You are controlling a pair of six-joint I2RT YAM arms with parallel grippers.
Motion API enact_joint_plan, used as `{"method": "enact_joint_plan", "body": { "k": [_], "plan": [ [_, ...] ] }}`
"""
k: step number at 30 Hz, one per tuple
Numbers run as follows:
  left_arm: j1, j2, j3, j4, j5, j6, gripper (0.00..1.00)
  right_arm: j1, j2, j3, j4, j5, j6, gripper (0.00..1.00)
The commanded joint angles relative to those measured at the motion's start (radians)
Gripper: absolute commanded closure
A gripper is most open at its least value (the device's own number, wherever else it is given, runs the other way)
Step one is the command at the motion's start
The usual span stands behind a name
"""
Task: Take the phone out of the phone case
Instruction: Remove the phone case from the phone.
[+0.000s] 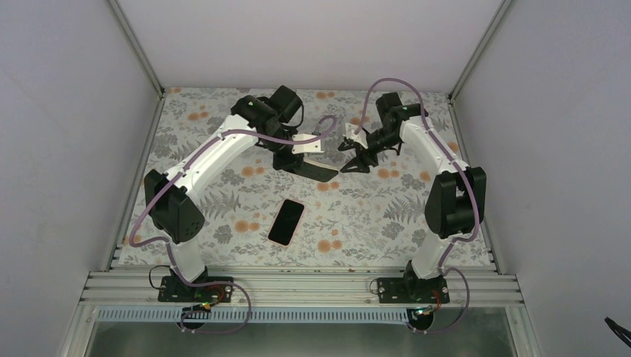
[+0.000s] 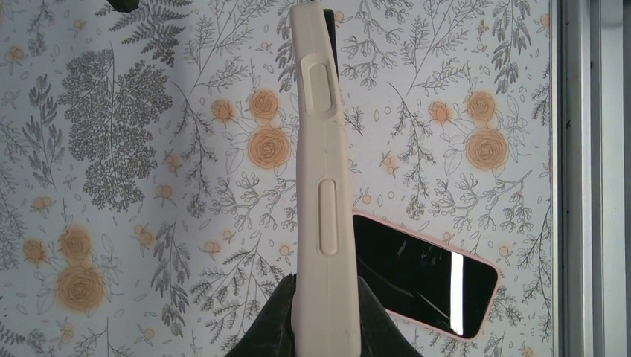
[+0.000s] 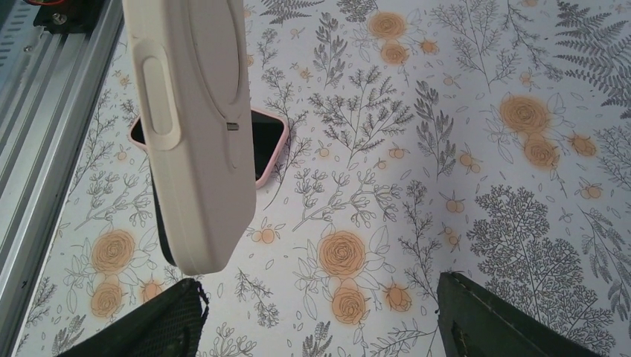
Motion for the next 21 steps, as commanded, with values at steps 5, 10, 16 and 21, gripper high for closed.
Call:
{"method": "enact_joint_plan", "body": {
  "k": [5, 10, 16, 21],
  "plan": [
    [-0.004, -0.003, 0.035, 0.027, 0.016, 0.002, 0.98, -0.005, -0.011, 0.021, -0.033, -0.028, -0.020, 0.24],
    [-0.004, -0.004, 0.034, 0.038, 0.016, -0.003, 0.98, 0.000, -0.030, 0.006, -0.022, -0.034, -0.014, 0.24],
    [-0.004, 0.006, 0.055, 0.033, 0.020, -0.006, 0.98, 0.003, -0.023, 0.006, -0.008, -0.033, -0.005, 0.24],
    [-0.007, 0.012, 0.059, 0.021, 0.032, -0.004, 0.98, 0.003, -0.010, 0.012, 0.005, -0.035, 0.004, 0.24]
  ]
}}
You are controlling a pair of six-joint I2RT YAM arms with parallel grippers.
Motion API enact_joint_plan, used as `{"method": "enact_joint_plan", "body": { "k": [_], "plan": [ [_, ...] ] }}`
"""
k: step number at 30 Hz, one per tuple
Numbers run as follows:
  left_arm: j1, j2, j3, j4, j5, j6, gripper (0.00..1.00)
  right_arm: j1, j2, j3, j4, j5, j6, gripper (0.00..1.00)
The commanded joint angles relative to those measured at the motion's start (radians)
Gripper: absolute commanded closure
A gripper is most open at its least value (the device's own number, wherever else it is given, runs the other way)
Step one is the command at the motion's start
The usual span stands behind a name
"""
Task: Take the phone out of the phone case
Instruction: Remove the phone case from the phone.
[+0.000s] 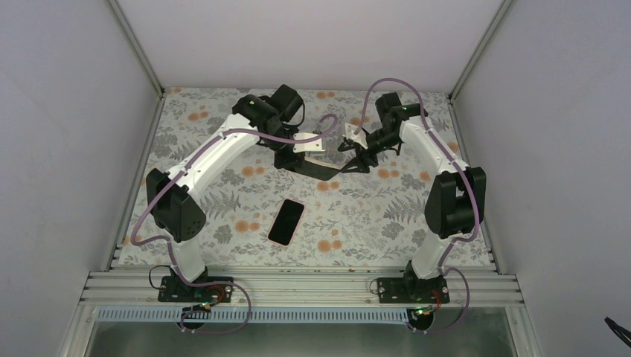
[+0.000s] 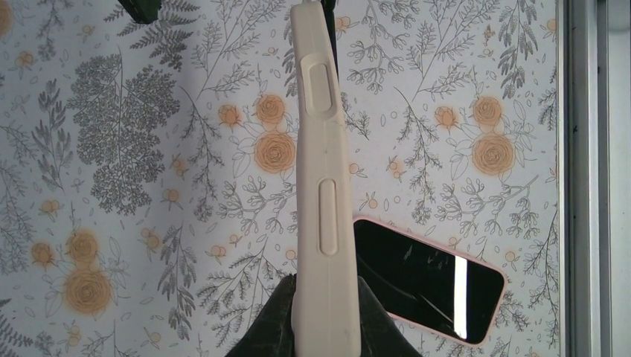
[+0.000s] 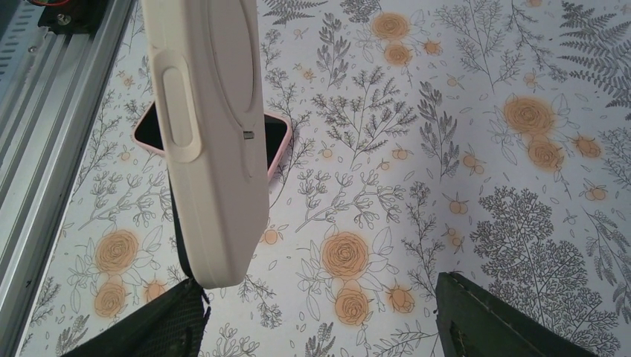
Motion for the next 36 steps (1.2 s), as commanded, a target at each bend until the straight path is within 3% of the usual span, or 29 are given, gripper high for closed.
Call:
{"method": "enact_joint_plan", "body": {
  "k": [1, 11, 21, 31, 36],
  "plan": [
    [-0.008, 0.000, 0.040, 0.014, 0.032, 0.000, 0.98, 0.003, -0.011, 0.010, 0.022, -0.033, 0.011, 0.24],
    [-0.017, -0.006, 0.054, 0.018, 0.067, -0.006, 0.98, 0.005, -0.007, 0.016, 0.086, -0.020, 0.058, 0.28],
    [-0.060, 0.038, 0.128, -0.068, 0.316, 0.058, 0.98, 0.052, -0.050, -0.066, 0.475, 0.153, 0.332, 0.34],
    [-0.072, 0.044, 0.091, -0.067, 0.334, 0.081, 0.98, 0.049, -0.049, -0.004, 0.494, 0.125, 0.360, 0.33],
    [-0.066, 0.052, 0.106, 0.045, 0.276, 0.022, 0.98, 0.081, -0.029, 0.046, 0.282, -0.075, 0.204, 0.33]
  ]
}}
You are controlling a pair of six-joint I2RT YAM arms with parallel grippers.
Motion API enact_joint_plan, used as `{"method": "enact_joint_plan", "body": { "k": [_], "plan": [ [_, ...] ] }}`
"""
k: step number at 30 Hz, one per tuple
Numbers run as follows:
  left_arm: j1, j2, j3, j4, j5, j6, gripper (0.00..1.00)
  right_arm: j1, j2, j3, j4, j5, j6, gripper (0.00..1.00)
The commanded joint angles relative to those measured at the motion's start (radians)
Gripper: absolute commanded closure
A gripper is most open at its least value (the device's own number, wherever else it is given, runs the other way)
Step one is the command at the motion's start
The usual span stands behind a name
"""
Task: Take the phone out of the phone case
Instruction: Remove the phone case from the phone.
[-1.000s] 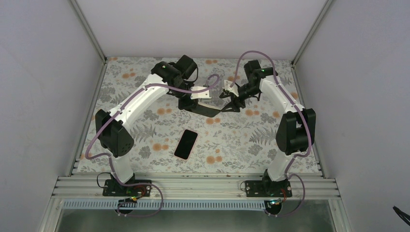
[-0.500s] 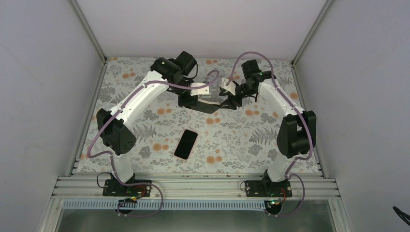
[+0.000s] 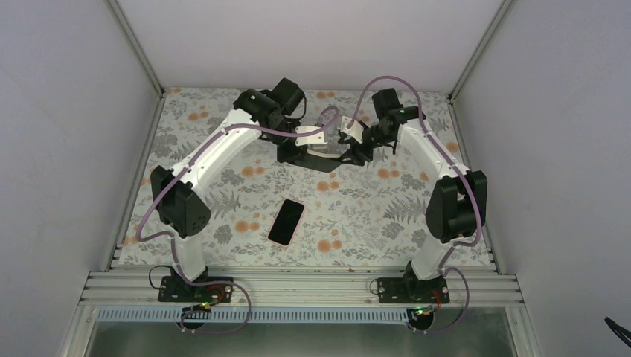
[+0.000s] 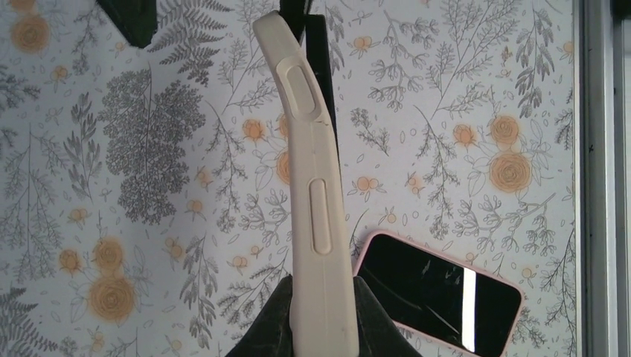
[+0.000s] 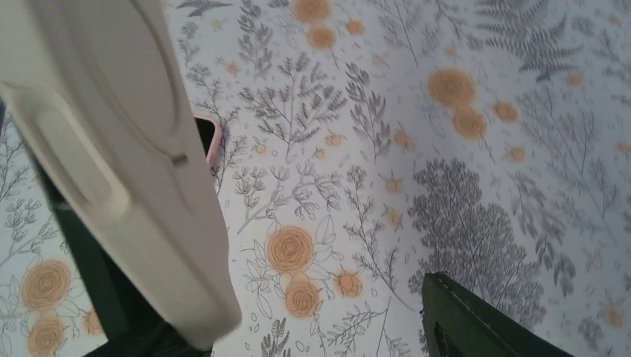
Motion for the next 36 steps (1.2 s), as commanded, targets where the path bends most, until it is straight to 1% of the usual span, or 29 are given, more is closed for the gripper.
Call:
{"method": "enact_joint_plan", "body": {
  "k": [1, 6, 8, 10, 12, 13, 15, 16, 18, 20, 21, 27, 29, 30, 32, 33, 34, 36],
  "plan": [
    [-0.069, -0.002, 0.022, 0.093, 0.262, 0.020, 0.98, 0.059, 0.002, 0.085, 0.021, -0.250, -0.102, 0.33],
    [-0.062, 0.034, 0.107, 0.199, 0.228, -0.037, 0.98, 0.162, -0.047, 0.054, 0.000, -0.358, -0.105, 0.33],
    [-0.052, 0.040, 0.111, 0.264, 0.222, -0.065, 0.98, 0.196, -0.052, 0.060, -0.014, -0.400, -0.095, 0.33],
    [-0.046, 0.037, 0.107, 0.328, 0.219, -0.092, 0.98, 0.229, -0.042, 0.070, -0.048, -0.436, -0.104, 0.36],
    [-0.038, 0.037, 0.105, 0.382, 0.200, -0.115, 0.98, 0.256, -0.018, 0.087, -0.104, -0.488, -0.131, 0.46],
    [-0.032, 0.036, 0.103, 0.406, 0.185, -0.126, 0.98, 0.265, -0.002, 0.097, -0.152, -0.535, -0.172, 0.50],
    [-0.013, 0.035, 0.094, 0.451, 0.170, -0.140, 0.98, 0.283, 0.038, 0.141, -0.307, -0.595, -0.295, 0.58],
    [-0.001, 0.031, 0.091, 0.468, 0.166, -0.143, 0.98, 0.289, 0.054, 0.163, -0.352, -0.609, -0.309, 0.62],
    [0.020, 0.027, 0.094, 0.480, 0.162, -0.143, 0.98, 0.292, 0.051, 0.158, -0.357, -0.605, -0.309, 0.72],
    [0.038, 0.023, 0.114, 0.470, 0.162, -0.143, 0.98, 0.292, 0.041, 0.135, -0.356, -0.574, -0.322, 0.89],
    [0.044, 0.016, 0.120, 0.466, 0.163, -0.143, 0.98, 0.288, 0.041, 0.126, -0.356, -0.565, -0.319, 0.96],
    [0.058, -0.039, 0.096, 0.443, 0.128, -0.123, 0.98, 0.259, 0.020, 0.089, -0.344, -0.510, -0.303, 0.97],
    [0.059, -0.056, 0.083, 0.426, 0.116, -0.113, 0.96, 0.239, 0.001, 0.083, -0.288, -0.487, -0.242, 0.97],
    [0.060, -0.066, 0.072, 0.420, 0.113, -0.110, 0.90, 0.225, -0.008, 0.077, -0.257, -0.474, -0.208, 0.97],
    [0.061, -0.093, 0.036, 0.415, 0.101, -0.099, 0.72, 0.191, -0.020, 0.063, -0.199, -0.441, -0.130, 0.97],
    [0.062, -0.108, 0.016, 0.417, 0.089, -0.097, 0.63, 0.167, -0.017, 0.061, -0.191, -0.435, -0.121, 0.97],
    [0.064, -0.124, -0.007, 0.418, 0.079, -0.094, 0.56, 0.141, -0.013, 0.059, -0.188, -0.440, -0.118, 0.97],
    [0.066, -0.157, -0.052, 0.418, 0.058, -0.088, 0.47, 0.091, 0.005, 0.047, -0.176, -0.453, -0.101, 0.97]
  ]
}}
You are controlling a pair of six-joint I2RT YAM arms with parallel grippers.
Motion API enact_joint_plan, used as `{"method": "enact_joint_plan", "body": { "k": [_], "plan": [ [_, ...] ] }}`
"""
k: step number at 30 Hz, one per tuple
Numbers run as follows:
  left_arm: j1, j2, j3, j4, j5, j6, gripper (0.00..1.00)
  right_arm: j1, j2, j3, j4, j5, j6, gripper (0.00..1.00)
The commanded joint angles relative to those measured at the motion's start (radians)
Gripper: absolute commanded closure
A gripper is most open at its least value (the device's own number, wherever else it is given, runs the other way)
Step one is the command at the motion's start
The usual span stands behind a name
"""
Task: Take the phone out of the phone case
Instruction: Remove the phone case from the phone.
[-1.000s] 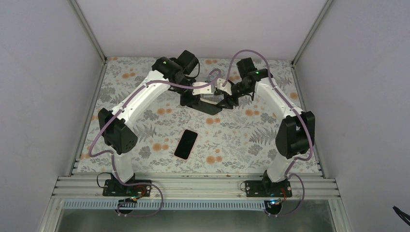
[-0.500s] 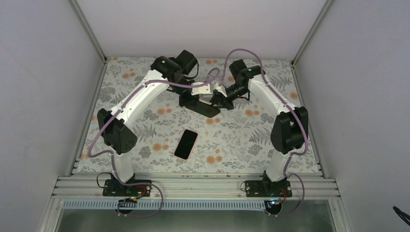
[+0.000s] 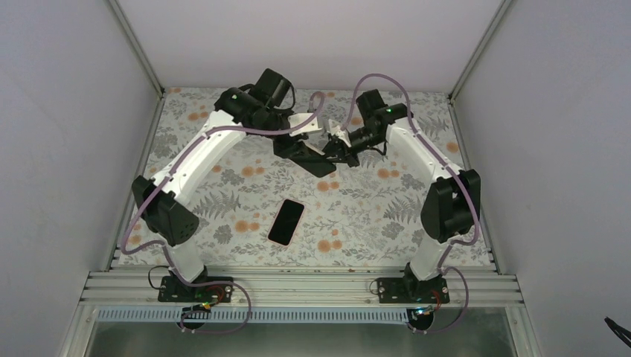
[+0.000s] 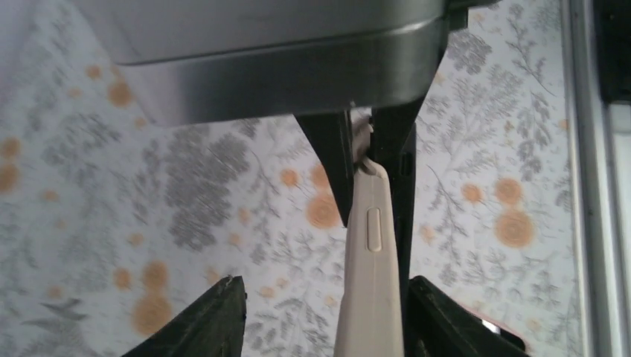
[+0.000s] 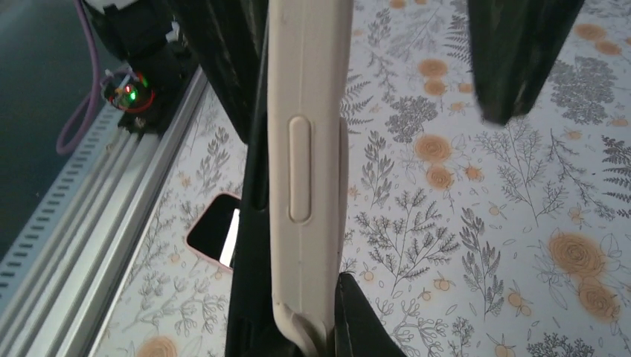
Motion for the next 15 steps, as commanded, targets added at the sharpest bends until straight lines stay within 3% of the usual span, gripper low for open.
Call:
{"method": "enact_joint_plan", "body": {
  "k": [1, 4, 7, 11, 13, 15],
  "plan": [
    [0.019, -0.090, -0.055, 0.337, -0.040, -0.016, 0.42, -0.046, -0.011, -0.042, -0.009, -0.148, 0.045, 0.97],
    [0.020, -0.146, -0.109, 0.348, -0.092, -0.029, 0.35, -0.103, -0.007, -0.074, 0.079, -0.126, 0.132, 0.97],
    [0.022, -0.228, -0.202, 0.432, -0.199, -0.037, 0.21, -0.158, -0.028, -0.092, 0.218, -0.122, 0.313, 0.97],
    [0.001, -0.321, -0.384, 0.744, -0.553, -0.041, 0.17, -0.215, -0.027, -0.053, 0.329, -0.182, 0.569, 0.97],
    [-0.023, -0.343, -0.464, 0.907, -0.657, -0.051, 0.17, -0.196, -0.045, -0.045, 0.478, -0.051, 0.862, 0.97],
    [-0.071, -0.351, -0.535, 1.045, -0.715, -0.039, 0.17, -0.187, -0.089, -0.068, 0.616, -0.002, 1.011, 0.97]
  ]
}}
